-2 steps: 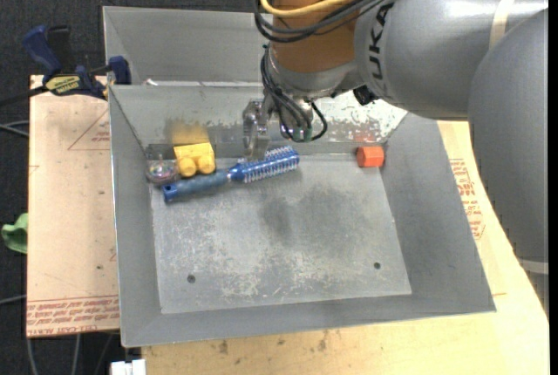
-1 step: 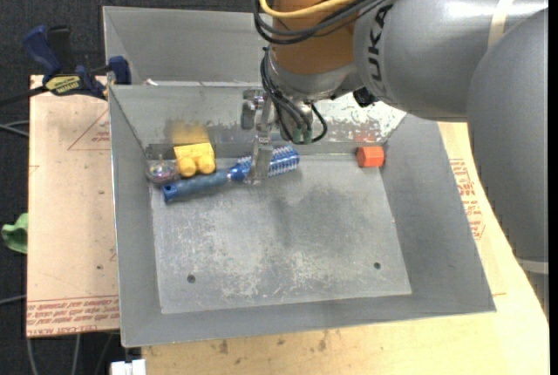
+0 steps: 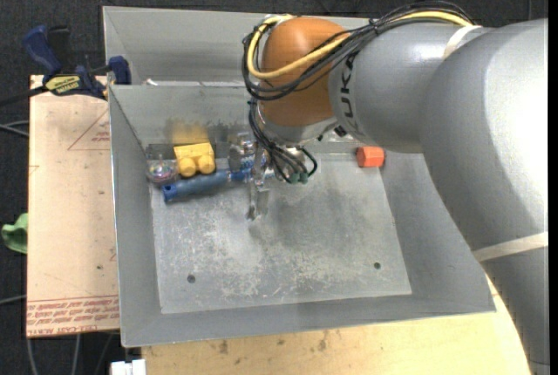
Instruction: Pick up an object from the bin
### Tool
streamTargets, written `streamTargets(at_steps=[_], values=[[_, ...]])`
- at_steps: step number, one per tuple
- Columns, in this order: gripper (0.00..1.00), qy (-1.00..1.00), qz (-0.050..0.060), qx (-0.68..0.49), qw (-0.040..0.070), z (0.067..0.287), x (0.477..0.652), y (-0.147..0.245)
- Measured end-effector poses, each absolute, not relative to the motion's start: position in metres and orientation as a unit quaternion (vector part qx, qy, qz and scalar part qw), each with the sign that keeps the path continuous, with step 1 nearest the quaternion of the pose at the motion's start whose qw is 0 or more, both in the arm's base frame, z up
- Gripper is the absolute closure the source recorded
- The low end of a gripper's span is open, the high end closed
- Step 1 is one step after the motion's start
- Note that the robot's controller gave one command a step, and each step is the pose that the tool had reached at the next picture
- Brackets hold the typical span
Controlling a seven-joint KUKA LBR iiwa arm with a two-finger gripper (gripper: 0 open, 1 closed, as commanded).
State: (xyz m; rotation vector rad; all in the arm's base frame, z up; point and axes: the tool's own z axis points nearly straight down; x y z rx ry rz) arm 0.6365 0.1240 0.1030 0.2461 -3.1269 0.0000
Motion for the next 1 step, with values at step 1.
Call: streamTargets(at_steps=[1], values=[[1.0, -0.997, -0.001, 0.078, -0.001, 0.107, 0.6382, 0.1246]])
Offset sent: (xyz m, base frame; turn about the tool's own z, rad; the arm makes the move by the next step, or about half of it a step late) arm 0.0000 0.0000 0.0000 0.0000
